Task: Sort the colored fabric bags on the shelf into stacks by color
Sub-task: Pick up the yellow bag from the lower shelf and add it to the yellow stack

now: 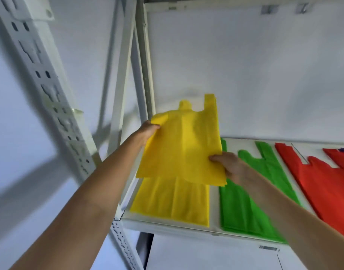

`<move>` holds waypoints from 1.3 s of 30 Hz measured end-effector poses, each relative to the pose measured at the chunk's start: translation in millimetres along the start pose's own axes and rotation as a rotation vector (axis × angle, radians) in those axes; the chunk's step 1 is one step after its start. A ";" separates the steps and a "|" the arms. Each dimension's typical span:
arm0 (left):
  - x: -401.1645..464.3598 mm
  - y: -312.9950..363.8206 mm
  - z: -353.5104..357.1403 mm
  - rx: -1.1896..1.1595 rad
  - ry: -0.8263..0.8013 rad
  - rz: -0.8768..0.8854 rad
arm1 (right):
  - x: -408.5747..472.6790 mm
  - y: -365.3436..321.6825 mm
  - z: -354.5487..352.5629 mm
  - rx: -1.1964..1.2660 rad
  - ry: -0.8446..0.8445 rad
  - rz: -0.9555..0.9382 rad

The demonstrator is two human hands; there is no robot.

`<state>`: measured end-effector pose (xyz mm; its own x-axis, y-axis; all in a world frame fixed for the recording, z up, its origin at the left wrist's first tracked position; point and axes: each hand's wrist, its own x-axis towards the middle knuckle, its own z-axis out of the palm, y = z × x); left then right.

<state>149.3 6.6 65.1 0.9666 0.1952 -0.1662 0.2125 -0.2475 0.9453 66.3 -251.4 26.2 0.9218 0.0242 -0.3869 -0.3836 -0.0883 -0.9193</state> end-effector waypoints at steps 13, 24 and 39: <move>52.8 -147.9 21.5 0.500 0.002 -0.126 | 52.0 97.8 30.2 -0.490 0.048 0.147; 51.1 -159.7 20.8 0.832 -0.005 0.036 | 31.8 106.0 26.3 -0.740 -0.057 0.155; 58.3 -150.0 37.5 0.861 0.057 -0.082 | 63.6 98.2 32.8 -0.800 0.194 0.071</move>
<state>179.1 19.5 -96.9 0.9396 0.2855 -0.1888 0.3383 -0.8583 0.3857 85.3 -226.0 -91.1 0.9183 -0.1741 -0.3557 -0.3529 -0.7670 -0.5359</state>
